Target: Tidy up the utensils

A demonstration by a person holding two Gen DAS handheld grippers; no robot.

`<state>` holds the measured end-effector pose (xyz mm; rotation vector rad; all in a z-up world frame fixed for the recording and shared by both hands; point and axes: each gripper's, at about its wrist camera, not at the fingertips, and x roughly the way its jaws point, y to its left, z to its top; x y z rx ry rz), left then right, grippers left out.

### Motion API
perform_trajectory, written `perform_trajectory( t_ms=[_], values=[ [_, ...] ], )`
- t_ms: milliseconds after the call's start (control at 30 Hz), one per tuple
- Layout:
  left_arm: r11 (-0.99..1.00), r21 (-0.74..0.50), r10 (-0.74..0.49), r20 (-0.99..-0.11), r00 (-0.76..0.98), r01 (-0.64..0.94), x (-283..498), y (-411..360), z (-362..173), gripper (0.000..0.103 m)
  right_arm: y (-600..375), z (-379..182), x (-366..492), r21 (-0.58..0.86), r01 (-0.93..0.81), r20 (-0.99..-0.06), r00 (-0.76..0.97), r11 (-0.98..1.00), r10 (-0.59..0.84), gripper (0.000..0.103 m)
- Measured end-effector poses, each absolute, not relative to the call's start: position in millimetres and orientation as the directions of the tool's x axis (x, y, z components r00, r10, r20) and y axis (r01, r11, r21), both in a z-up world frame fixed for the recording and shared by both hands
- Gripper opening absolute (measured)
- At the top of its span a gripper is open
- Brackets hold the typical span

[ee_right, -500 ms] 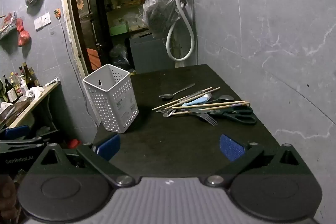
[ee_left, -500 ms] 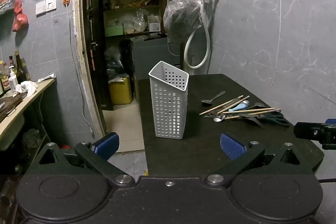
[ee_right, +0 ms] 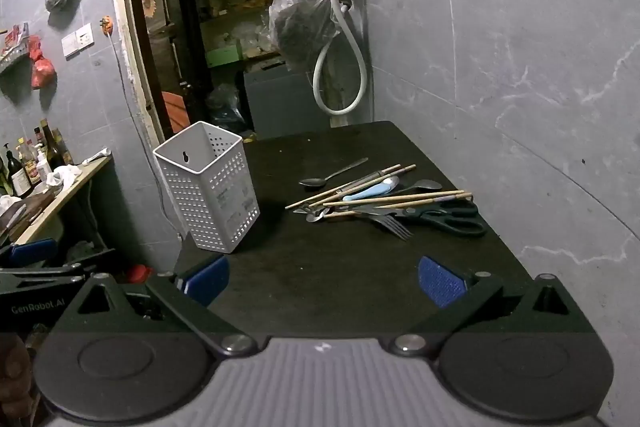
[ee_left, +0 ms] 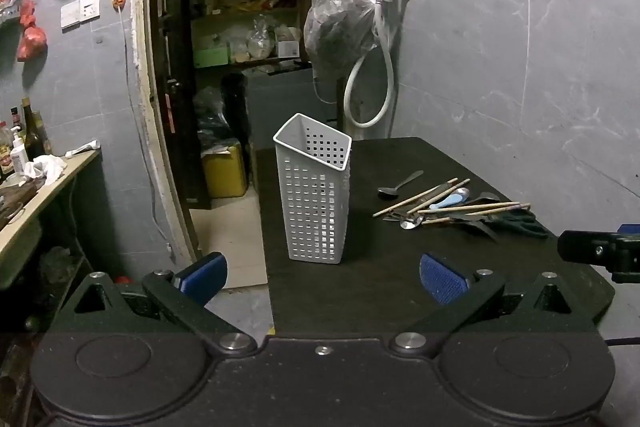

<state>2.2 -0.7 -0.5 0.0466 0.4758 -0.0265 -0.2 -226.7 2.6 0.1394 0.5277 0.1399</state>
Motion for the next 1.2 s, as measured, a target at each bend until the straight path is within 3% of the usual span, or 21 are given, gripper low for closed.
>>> perform_trajectory(
  t_ms=[1200],
  values=[
    [0.998, 0.028, -0.04, -0.496, 0.868, 0.062, 17.9, 3.1, -8.0, 0.102, -224.8, 2.3, 6.5, 0.164, -0.067, -0.518, 0.843, 0.984, 0.144, 0.103]
  ],
)
